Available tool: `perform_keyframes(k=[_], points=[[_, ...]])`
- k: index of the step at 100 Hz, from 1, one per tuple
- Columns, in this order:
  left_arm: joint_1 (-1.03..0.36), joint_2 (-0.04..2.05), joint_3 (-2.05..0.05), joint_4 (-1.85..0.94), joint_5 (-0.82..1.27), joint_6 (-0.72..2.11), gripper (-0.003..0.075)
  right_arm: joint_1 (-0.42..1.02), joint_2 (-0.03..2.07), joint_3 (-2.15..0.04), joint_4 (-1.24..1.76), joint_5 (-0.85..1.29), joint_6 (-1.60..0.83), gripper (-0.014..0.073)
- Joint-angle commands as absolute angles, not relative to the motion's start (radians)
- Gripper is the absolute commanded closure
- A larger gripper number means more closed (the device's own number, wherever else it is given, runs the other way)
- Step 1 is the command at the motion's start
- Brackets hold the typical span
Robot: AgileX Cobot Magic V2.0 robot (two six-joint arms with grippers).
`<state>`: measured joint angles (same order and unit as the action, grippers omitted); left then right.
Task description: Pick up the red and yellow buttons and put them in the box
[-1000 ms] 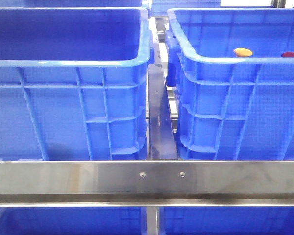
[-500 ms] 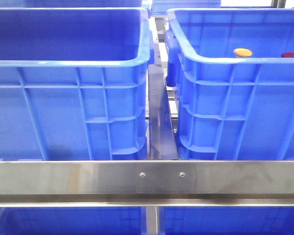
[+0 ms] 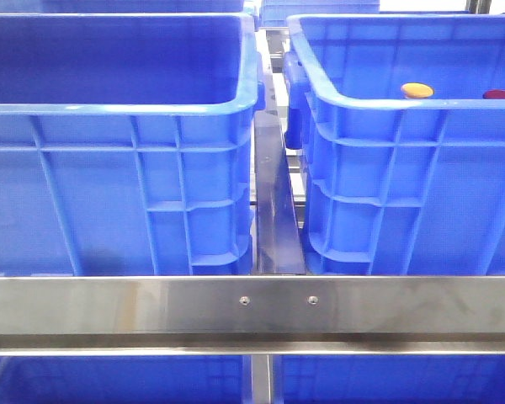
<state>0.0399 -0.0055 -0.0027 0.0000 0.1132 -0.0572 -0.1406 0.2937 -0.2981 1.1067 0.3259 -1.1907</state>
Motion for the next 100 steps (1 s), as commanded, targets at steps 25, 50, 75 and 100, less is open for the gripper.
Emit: perform_keyframes(k=[25,50,75,100], points=[[0.04,-0.039,0.045,-0.007,0.026,-0.068,0.0739,-0.147,0.299,-0.323,1.127,0.303,-1.192,0.0652],[0.04,-0.039,0.045,-0.007,0.026,-0.068,0.0739,-0.05,0.299,-0.323,1.109,0.211,-1.2,0.0652],[0.04,-0.039,0.045,-0.007,0.026,-0.068,0.0739,-0.043,0.299,-0.296,0.603,0.044,-0.666,0.0652],[0.04,-0.039,0.045,-0.007,0.026,-0.068,0.0739,-0.043,0.175,-0.131,-0.112,-0.141,0.123,0.0652]])
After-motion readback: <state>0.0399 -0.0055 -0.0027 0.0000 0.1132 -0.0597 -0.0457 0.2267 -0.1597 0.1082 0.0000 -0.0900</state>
